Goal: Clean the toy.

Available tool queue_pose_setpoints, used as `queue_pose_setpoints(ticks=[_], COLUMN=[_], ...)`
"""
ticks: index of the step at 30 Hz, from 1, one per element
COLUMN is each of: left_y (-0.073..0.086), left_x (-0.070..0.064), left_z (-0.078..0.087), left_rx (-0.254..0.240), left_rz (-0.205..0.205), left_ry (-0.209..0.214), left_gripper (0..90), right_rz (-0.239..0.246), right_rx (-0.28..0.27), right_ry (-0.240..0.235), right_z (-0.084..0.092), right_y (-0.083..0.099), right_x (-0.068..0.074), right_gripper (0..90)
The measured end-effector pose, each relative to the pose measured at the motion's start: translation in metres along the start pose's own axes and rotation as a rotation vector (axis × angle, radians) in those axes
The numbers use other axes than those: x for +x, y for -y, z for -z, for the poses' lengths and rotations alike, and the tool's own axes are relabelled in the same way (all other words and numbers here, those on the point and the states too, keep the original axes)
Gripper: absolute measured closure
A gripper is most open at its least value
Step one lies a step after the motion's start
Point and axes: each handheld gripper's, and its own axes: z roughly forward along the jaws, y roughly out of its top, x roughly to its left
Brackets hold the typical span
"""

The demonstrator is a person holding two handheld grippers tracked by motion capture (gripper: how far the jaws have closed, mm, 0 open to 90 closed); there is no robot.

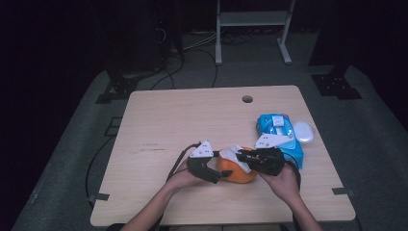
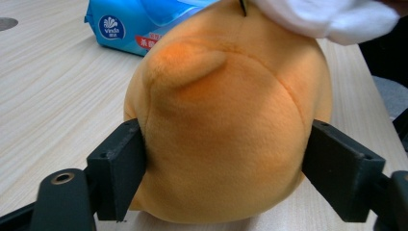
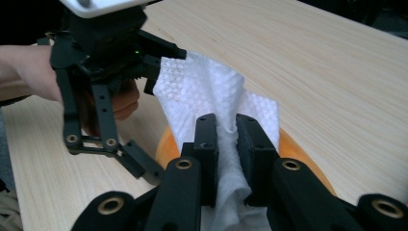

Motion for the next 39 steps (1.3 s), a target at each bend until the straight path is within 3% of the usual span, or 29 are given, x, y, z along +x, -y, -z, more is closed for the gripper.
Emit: queue_pose_setpoints(ticks=[6,13,18,23,26,29,32,34,37,39], left_y=[-0.003,-0.001,0.006,0.015,0.011,-0.002,-0.017,-0.024,-0.03,-0.031], left_x=[-0.002,0.007,0.018,0.025,0.022,0.014,0.007,0.005,0.003,0.002], left_z=[-0.004,-0.006,-0.016,-0.025,-0.027,-0.022,-0.009,0.003,0.019,0.03], left_rx=[-0.034,-0.065,-0.055,-0.048,-0.061,-0.035,-0.051,-0.075,-0.059,-0.069], left_rz=[-0.042,-0.031,0.024,0.118,0.11,0.061,0.014,-0.003,-0.042,-0.043], left_ry=[0.015,0.053,0.091,0.158,0.196,0.182,0.15,0.122,0.077,0.054], left_gripper=[10.3,9.6,7.3,6.0,11.4,20.7,23.2,23.4,23.6,23.6], right_rz=[-0.04,-0.096,-0.113,-0.122,-0.122,-0.114,-0.124,-0.144,-0.171,-0.17], right_rx=[0.016,0.013,0.014,0.013,0.01,0.0,-0.023,-0.041,-0.064,-0.061], right_ry=[0.036,0.042,0.048,0.047,0.061,0.081,0.079,0.059,0.013,-0.007], right_z=[0.008,0.026,0.031,0.032,0.032,0.035,0.038,0.038,0.032,0.026], right_y=[0.013,0.029,0.035,0.036,0.035,0.032,0.029,0.029,0.026,0.022], right_x=[-0.016,-0.029,-0.034,-0.036,-0.036,-0.034,-0.033,-0.034,-0.034,-0.03], right_gripper=[78.9,78.8,78.8,78.8,78.8,78.9,79.2,79.4,79.5,79.5])
